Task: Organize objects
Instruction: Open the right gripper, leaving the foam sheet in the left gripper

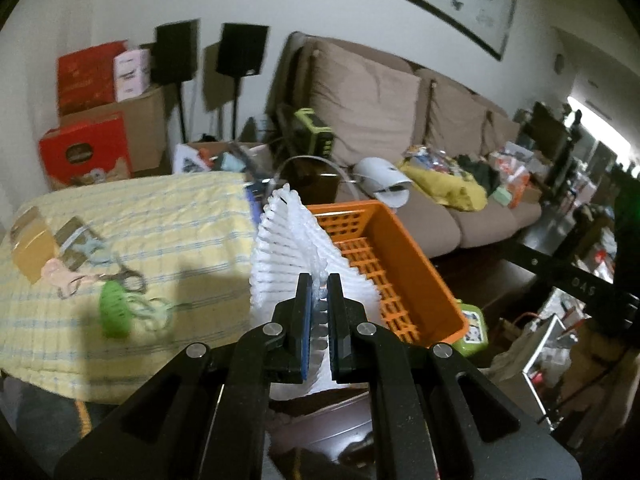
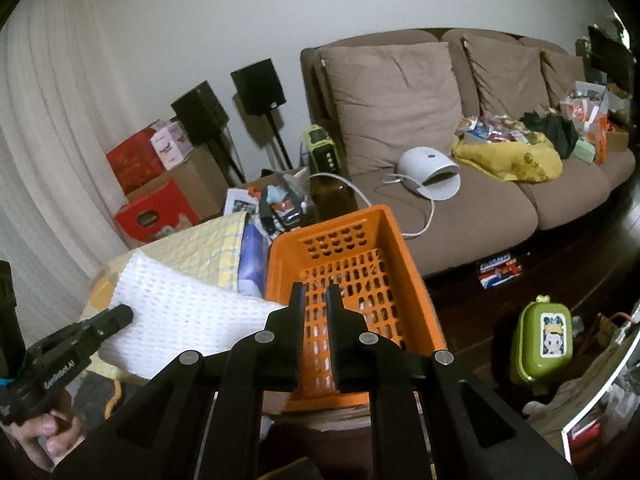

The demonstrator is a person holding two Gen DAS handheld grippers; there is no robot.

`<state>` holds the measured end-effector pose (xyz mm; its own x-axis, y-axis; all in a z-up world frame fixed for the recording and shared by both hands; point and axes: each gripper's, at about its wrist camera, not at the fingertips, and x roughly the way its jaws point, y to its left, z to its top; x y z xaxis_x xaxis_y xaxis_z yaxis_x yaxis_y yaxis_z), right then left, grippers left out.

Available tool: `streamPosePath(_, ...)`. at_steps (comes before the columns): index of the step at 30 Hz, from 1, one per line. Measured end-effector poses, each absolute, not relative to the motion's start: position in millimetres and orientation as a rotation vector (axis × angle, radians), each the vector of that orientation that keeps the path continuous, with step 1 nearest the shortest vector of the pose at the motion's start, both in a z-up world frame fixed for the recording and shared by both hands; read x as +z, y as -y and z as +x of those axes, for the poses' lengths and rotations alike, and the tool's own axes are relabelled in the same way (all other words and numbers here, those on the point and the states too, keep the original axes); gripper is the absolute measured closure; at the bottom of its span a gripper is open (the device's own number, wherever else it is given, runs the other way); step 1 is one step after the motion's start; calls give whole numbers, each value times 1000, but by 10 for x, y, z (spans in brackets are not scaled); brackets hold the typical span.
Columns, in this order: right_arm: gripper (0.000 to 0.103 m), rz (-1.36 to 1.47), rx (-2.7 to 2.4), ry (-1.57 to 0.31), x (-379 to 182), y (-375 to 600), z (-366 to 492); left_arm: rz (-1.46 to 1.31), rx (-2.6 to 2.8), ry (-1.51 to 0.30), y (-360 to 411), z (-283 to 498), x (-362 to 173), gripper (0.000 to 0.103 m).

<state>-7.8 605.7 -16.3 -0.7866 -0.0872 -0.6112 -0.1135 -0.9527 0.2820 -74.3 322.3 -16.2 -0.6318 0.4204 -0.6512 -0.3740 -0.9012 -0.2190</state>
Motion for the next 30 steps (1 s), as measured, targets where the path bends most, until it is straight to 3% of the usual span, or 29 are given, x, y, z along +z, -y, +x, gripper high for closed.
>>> streamPosePath(6,91,-1205,2955,-578,-517,-5873,-387,-1068,2558,110,-2821,-850,-231,97)
streamPosePath(14,90,-1484,3010,-531,-934,-5151,-693,-1202,2628,68,-2494,-963,-571,97)
streamPosePath(16,83,-1529,2991,-521,-1031,-5031,-753,-1234,2627,47,-2473,-984,-676,97)
streamPosePath(17,75,-1556,2971,-511,-1095,-4977,-775,-1249,2624,51,-2457,-992,-729,97)
streamPosePath(22,69,-1636,2932,-481,-1313,-4863,-881,-1333,2628,33,-2363,-1056,-951,97)
streamPosePath(24,54,-1651,2915,-465,-1392,-4829,-912,-1348,2632,32,-2325,-1071,-997,97)
streamPosePath(30,55,-1689,2900,-485,-1594,-4784,-970,-1357,2640,2,-2345,-1075,-1047,97)
